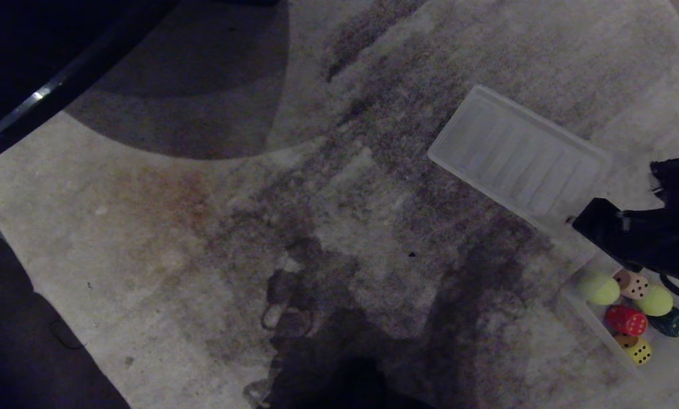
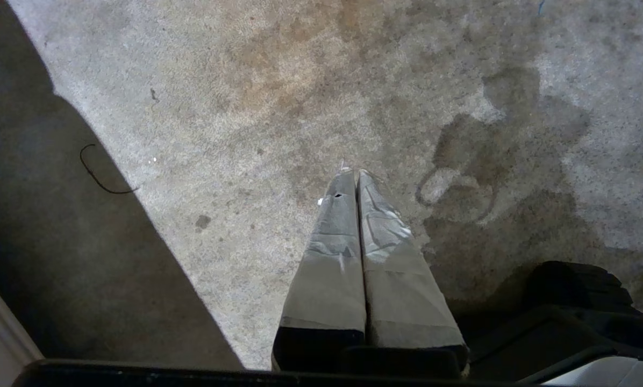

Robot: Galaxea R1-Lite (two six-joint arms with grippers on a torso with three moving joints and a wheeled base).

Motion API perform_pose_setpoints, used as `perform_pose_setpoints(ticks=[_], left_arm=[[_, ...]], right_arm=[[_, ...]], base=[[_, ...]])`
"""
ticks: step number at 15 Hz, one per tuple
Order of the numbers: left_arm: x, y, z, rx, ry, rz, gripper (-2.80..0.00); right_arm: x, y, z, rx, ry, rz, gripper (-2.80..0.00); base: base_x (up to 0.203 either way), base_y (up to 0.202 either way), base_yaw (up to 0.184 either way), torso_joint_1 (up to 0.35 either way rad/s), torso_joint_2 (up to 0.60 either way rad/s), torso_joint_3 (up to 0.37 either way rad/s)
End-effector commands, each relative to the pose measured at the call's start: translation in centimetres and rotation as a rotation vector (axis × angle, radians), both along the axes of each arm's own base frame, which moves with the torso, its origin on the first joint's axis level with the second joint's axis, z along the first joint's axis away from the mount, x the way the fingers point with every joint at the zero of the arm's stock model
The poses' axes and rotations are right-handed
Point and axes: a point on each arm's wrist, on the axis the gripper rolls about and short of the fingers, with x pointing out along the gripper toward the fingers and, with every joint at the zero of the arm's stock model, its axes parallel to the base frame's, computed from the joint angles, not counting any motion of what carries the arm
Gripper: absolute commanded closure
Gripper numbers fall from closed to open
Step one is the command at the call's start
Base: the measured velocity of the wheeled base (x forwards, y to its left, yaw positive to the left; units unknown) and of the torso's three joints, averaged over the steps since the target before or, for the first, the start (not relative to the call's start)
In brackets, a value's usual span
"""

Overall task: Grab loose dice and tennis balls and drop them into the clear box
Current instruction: Close the lid

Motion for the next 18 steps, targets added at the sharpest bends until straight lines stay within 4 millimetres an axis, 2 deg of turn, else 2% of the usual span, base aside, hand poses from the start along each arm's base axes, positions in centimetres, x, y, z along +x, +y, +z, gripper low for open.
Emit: perform_pose_setpoints(ticks=[1, 3, 5, 8, 11, 15, 18], left_arm=[[0.0, 0.0, 0.0, -0.001, 0.003, 0.001, 0.0], [0.0, 0.0, 0.0, -0.001, 0.003, 0.001, 0.0], [0.0, 0.0, 0.0, -0.001, 0.003, 0.001, 0.0], [0.0, 0.0, 0.0, -0.001, 0.003, 0.001, 0.0], [0.0, 0.0, 0.0, -0.001, 0.003, 0.001, 0.0], [0.0, 0.0, 0.0, -0.001, 0.003, 0.001, 0.0], [0.0, 0.0, 0.0, -0.001, 0.003, 0.001, 0.0]], right_arm=[[-8.9, 0.0, 3.5, -0.065, -0.131, 0.06, 0.0], [-14.6, -0.2, 2.8, -0.13, -0.15, 0.1, 0.0], [-19.6, -0.3, 0.9, -0.187, -0.157, 0.122, 0.0], [-24.9, -0.5, -3.1, -0.276, -0.11, 0.14, 0.0], [-27.5, -0.5, -7.2, -0.368, -0.025, 0.149, 0.0], [-28.1, -0.5, -9.9, -0.433, -0.008, 0.195, 0.0], [-28.9, -0.5, -10.7, -0.488, -0.11, 0.198, 0.0]], base=[[0.0, 0.0, 0.0, 0.0, 0.0, 0.0], [0.0, 0.0, 0.0, 0.0, 0.0, 0.0], [0.0, 0.0, 0.0, 0.0, 0.0, 0.0], [0.0, 0.0, 0.0, 0.0, 0.0, 0.0], [0.0, 0.0, 0.0, 0.0, 0.0, 0.0], [0.0, 0.0, 0.0, 0.0, 0.0, 0.0], [0.0, 0.0, 0.0, 0.0, 0.0, 0.0]])
